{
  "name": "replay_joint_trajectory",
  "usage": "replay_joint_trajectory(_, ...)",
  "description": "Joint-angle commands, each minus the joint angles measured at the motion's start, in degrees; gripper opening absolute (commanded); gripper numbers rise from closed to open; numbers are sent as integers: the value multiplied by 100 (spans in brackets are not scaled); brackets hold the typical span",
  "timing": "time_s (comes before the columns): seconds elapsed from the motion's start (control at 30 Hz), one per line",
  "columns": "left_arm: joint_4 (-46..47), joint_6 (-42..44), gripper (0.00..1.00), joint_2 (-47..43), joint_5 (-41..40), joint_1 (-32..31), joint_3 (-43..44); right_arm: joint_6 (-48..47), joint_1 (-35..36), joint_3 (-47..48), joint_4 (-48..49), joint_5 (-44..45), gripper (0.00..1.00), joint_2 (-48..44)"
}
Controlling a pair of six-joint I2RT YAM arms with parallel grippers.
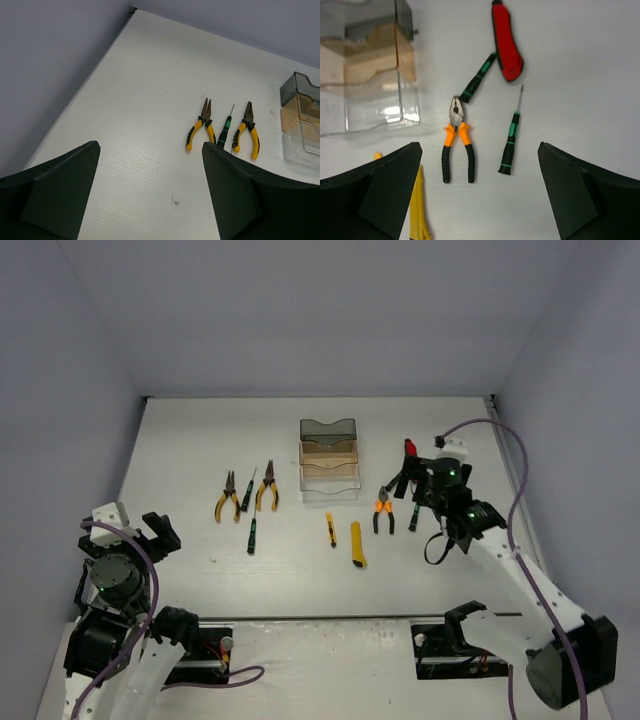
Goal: Sort the tools into containers
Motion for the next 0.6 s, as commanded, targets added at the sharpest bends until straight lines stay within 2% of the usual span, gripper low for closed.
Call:
replay_joint_trajectory(0.0,394,102,80,234,108,-20,25,-80,925,430,191,188,91,627)
replay_joint_trajectory(0.1,399,110,81,168,81,-20,-1,21,1439,580,297,293,84,1091)
replay_joint_trajectory(0.17,402,102,81,151,56,-20,-10,126,1883,687,393,330,75,1400)
replay_joint_trajectory(0.23,401,102,81,164,62,-20,-10,188,2153,829,483,335,71,1738)
replay_joint_trajectory(0.57,399,117,81,144,66,-29,-34,289,2680,1599,576,81,68,3241)
